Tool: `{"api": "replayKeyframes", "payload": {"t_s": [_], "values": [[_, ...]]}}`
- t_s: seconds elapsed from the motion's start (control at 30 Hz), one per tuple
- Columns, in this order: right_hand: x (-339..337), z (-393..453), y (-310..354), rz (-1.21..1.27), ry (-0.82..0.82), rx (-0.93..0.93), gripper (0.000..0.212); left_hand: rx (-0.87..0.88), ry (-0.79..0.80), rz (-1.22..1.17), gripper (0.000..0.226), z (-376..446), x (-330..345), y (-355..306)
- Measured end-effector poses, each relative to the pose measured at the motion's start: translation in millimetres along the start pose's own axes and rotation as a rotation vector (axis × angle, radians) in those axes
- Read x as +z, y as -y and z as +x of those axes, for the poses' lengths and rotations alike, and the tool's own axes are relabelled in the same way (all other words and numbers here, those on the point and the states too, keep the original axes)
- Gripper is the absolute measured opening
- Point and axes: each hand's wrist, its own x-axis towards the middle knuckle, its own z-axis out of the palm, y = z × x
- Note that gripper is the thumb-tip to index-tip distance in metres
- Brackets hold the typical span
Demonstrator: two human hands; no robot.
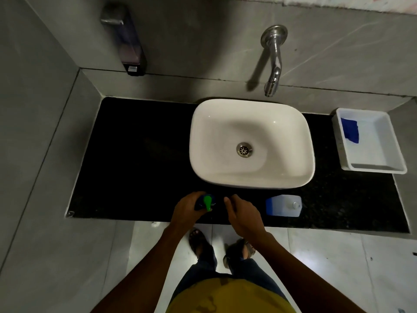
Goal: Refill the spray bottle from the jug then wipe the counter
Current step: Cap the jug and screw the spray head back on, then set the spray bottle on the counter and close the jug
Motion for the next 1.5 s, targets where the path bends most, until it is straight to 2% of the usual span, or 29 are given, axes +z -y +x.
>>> {"api": "replayKeyframes", "payload": {"t_s": [0.17, 0.27, 0.43, 0.7, 0.8, 0.9, 1.17, 1.23, 1.33, 1.43, 1.5], "values": [[40, 6, 13, -0.050, 0.096, -0.172, 0.029, -0.080, -0.114, -0.044, 0.055, -18, -34, 29], [64, 21, 37, -0.029, 0.132, -0.300, 0.039, -0.139, -0.210, -0.088, 0.052, -20, -65, 49], [104, 57, 71, -0.013, 0.152, -0.404, 0.054, -0.267, -0.366, -0.125, 0.052, -9, -113, 82], [149, 136, 101, -0.193, 0.134, -0.595, 0.072, -0.346, -0.505, -0.168, 0.051, 30, -156, 127], [159, 159, 95, -0.259, 0.164, -0.604, 0.077, -0.325, -0.530, -0.215, 0.048, 43, -157, 139], [168, 164, 87, -0.349, 0.128, -0.628, 0.082, -0.306, -0.535, -0.273, 0.042, 46, -155, 150], [173, 165, 82, -0.333, 0.080, -0.644, 0.083, -0.282, -0.560, -0.294, 0.056, 44, -147, 157], [171, 166, 83, -0.322, 0.090, -0.643, 0.082, -0.314, -0.572, -0.305, 0.061, 41, -141, 159], [166, 165, 86, -0.307, 0.113, -0.647, 0.081, -0.452, -0.628, -0.381, 0.074, 32, -128, 156], [157, 163, 88, -0.269, 0.140, -0.649, 0.077, -0.566, -0.729, -0.410, 0.055, 15, -110, 149], [152, 159, 88, -0.202, 0.164, -0.652, 0.072, -0.592, -0.696, -0.411, 0.037, 2, -95, 146]]}}
